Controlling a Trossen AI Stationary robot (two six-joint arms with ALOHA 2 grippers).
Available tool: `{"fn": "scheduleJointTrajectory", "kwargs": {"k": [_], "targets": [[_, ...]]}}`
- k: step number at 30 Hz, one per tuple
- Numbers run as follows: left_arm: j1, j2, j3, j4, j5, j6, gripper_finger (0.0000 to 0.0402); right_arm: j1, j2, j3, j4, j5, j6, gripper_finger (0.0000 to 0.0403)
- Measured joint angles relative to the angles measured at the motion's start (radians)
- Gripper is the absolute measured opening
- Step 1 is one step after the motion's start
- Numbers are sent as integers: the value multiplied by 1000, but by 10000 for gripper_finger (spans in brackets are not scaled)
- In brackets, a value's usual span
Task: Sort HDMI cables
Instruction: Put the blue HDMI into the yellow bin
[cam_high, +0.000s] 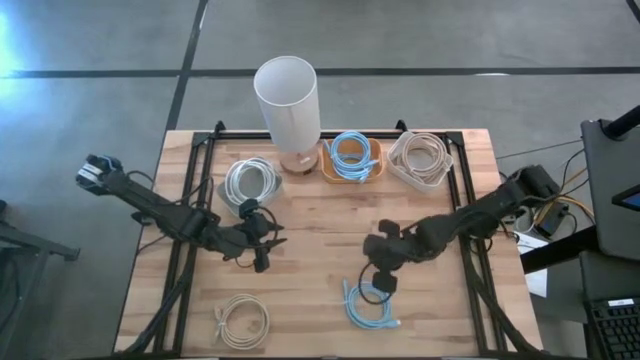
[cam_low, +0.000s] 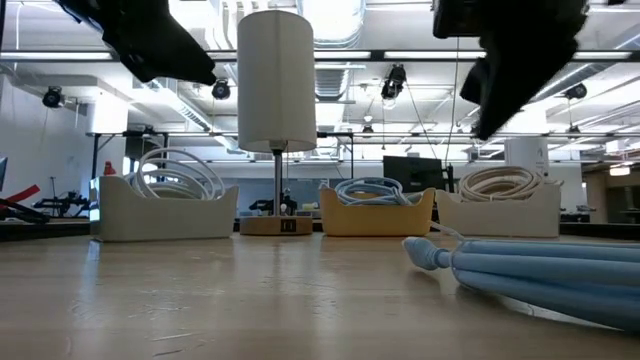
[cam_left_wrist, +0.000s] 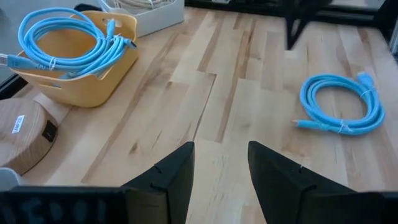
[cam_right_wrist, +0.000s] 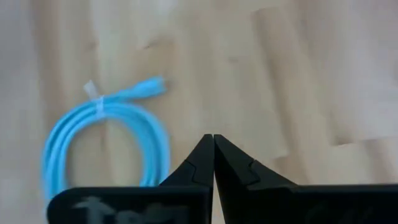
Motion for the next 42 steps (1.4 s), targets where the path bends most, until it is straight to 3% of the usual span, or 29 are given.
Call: {"fn": "scheduleJointTrajectory", "kwargs": {"k": [6,11,22,30,35,42], "targets": [[0,0,-21,0,0,-2,167,21,79,-5,32,-134,10,14],[0,0,-24,5,0,-4,167,22,198,24,64,-255,-14,42],[0,0,-24,5,0,-16,167,22,356,130,22,-262,-92,121],[0,0,-33,5,0,-21,167,24,372,134,19,-212,-115,156],[0,0,-36,6,0,-21,167,24,391,127,21,-75,-121,154],[0,0,-36,5,0,-21,167,32,455,131,23,-62,-172,86]]}}
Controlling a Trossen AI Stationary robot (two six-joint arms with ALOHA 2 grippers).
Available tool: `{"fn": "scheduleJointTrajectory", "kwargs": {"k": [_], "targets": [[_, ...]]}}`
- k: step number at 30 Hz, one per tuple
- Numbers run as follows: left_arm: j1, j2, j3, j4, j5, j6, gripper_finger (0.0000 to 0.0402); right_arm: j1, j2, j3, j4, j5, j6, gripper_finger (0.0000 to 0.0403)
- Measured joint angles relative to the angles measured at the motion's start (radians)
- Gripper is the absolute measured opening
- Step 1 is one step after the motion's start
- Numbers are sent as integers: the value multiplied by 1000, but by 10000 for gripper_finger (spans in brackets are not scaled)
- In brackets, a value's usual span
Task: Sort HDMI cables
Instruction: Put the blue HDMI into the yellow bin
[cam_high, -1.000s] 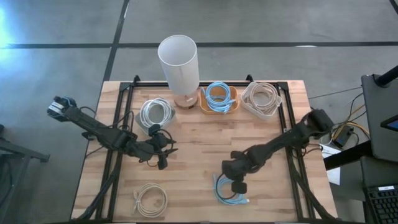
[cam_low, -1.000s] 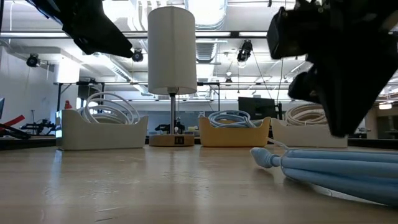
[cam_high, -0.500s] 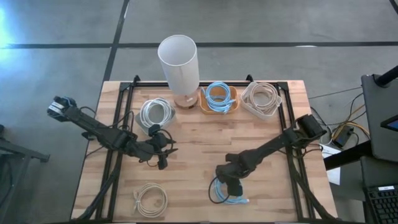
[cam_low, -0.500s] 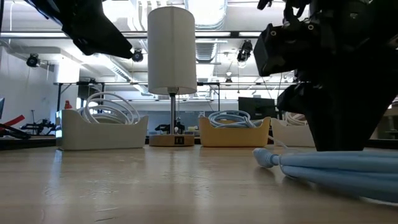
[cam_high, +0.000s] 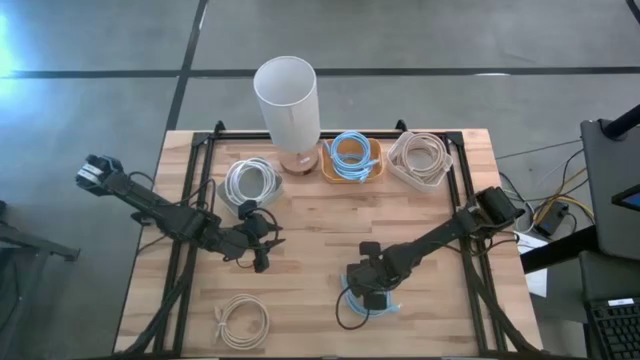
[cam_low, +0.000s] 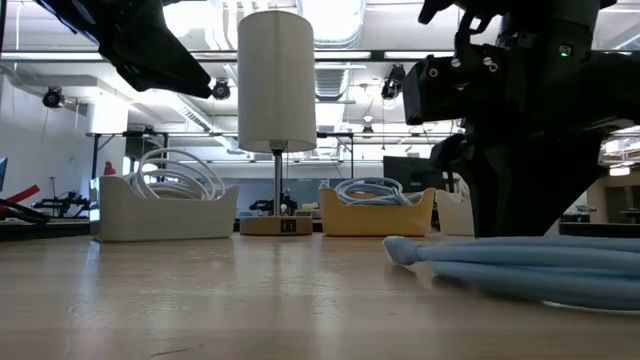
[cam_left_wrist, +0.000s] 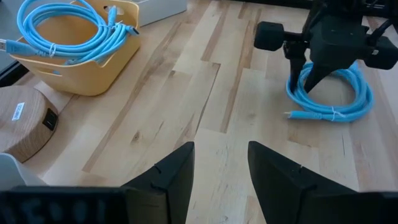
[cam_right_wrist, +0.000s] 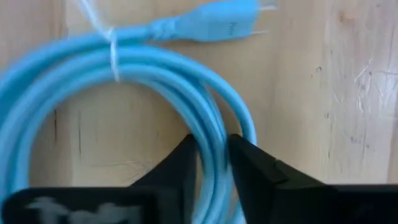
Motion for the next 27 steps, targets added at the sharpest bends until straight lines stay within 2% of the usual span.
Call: {"fn": "scheduleJointTrajectory", "kwargs": {"k": [4,8,11,15,22,27], "targets": [[0,0,0,0,0,0,167,0,-30,3,-13,-9,2,33],[0,0,0,0,0,0,167,-12,-99,-5,-50,-5,0,28],[0,0,0,1,0,0,167,-28,-173,0,-70,62,-17,28],[0,0,0,3,0,0,167,-70,-250,-3,-161,212,-80,28],[0,0,0,25,0,0,167,-236,-373,0,-165,617,-255,29],[0,0,0,33,0,-1,167,-394,-418,1,-73,779,-414,40]]}}
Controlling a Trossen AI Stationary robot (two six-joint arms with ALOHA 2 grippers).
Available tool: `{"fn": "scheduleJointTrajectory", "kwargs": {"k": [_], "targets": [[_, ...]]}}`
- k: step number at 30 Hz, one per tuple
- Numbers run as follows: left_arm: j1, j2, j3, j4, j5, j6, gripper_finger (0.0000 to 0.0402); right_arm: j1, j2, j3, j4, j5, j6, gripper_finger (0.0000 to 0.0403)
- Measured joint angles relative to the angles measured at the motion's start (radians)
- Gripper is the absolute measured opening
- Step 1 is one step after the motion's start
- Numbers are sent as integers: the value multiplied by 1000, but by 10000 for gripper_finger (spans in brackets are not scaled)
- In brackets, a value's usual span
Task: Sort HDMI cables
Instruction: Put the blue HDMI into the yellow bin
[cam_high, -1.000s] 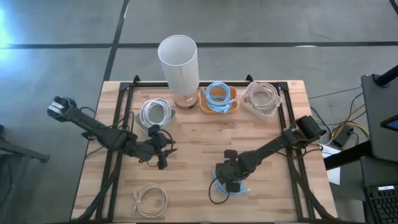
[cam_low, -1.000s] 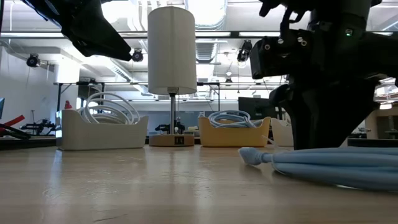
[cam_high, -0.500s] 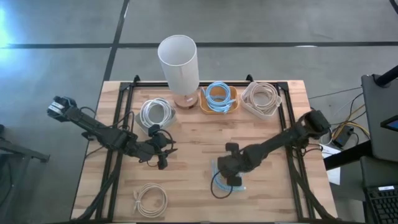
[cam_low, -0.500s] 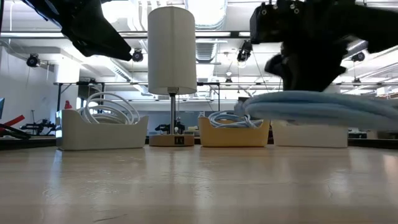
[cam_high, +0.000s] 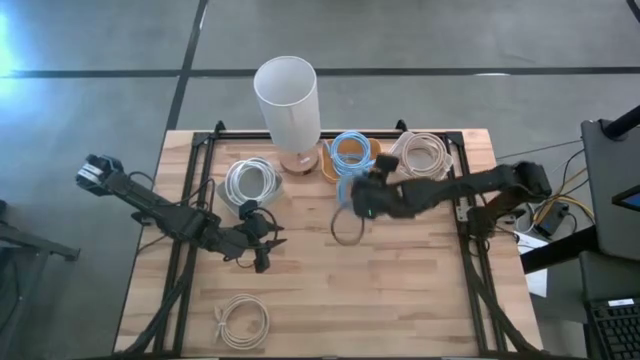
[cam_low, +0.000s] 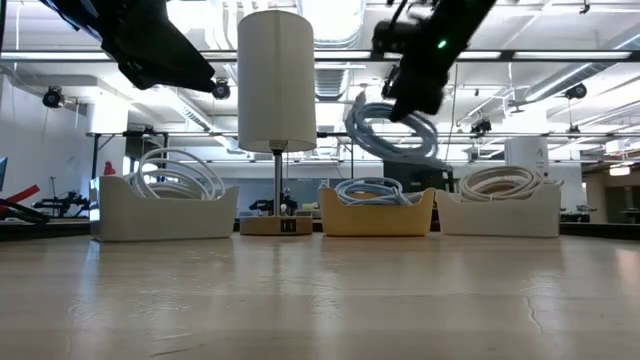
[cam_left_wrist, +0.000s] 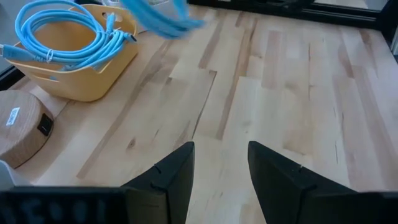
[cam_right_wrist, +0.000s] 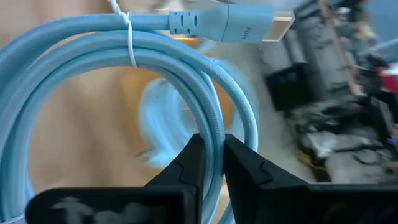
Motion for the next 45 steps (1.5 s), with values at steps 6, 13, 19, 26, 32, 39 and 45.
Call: {"fn": "scheduleJointTrajectory", "kwargs": {"k": [6,13,19,26,32,39,45], "targets": [[0,0,0,-1,-21,1,167,-208,25,0,214,2,-279,43],[0,0,0,-4,-26,1,167,-410,59,0,384,-91,-474,45],[1,0,0,-3,-36,3,167,-522,134,0,430,-298,-486,41],[2,0,0,-3,-42,9,167,-543,244,1,435,-346,-592,50],[5,0,-5,-2,-61,26,167,-542,263,2,431,-348,-601,69],[9,0,-24,-1,-77,2,167,-540,245,1,418,-352,-598,98],[9,0,-30,-2,-78,-18,167,-523,233,1,405,-353,-575,119]]}}
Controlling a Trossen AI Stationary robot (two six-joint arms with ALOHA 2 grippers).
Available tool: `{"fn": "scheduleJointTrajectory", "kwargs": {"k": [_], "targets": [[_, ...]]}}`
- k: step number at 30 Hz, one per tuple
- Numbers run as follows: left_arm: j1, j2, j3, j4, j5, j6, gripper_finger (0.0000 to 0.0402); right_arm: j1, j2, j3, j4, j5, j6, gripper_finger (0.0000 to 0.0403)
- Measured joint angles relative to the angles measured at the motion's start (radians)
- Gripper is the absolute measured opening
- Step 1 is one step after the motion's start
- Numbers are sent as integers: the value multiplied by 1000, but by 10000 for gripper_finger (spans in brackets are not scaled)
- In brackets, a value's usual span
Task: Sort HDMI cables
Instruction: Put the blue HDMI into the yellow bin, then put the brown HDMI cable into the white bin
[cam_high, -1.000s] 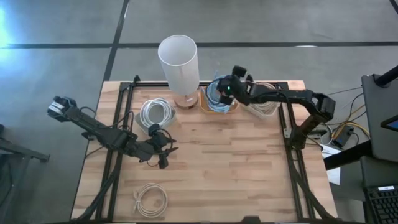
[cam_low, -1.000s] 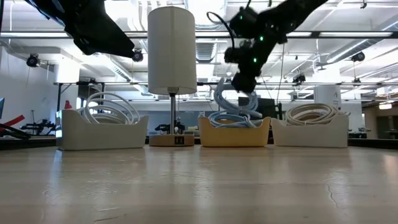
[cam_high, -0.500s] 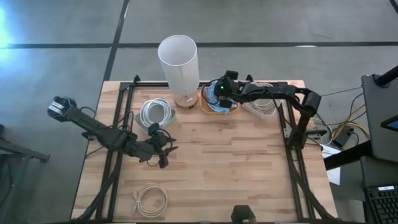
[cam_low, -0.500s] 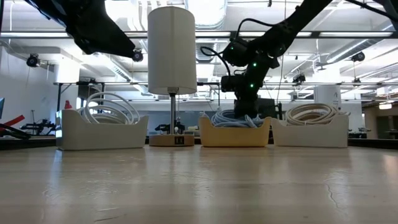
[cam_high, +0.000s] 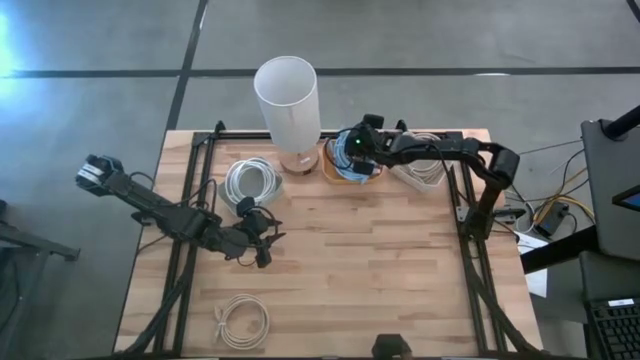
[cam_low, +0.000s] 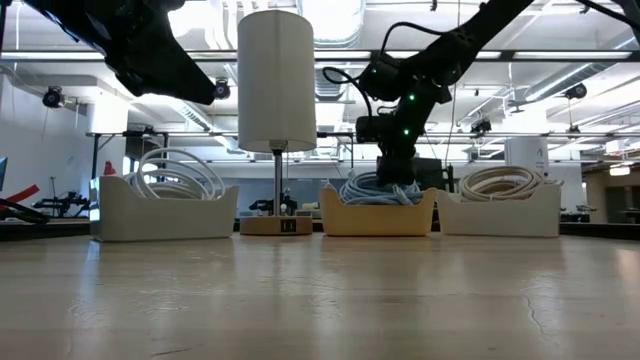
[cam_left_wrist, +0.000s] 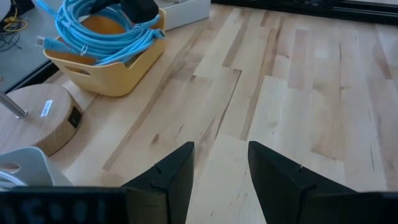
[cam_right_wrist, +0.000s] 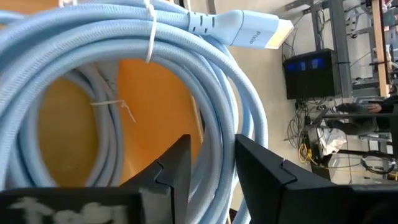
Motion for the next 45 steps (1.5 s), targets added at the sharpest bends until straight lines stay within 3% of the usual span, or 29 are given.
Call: {"fn": "scheduleJointTrajectory", "kwargs": {"k": [19,33,36,41,43,45], "targets": [[0,0,-1,-1,0,-4,167,55,-58,46,-73,-2,63,135],[0,0,-2,1,33,-3,167,286,-138,116,-328,-13,358,134],[-1,0,-2,23,118,28,167,342,-154,117,-408,-154,389,134],[-3,25,-2,168,282,137,167,409,-188,94,-486,-642,384,134],[-3,52,4,221,367,174,167,434,-207,82,-480,-691,433,134],[-5,87,22,248,443,183,167,462,-224,67,-478,-614,494,134]]}}
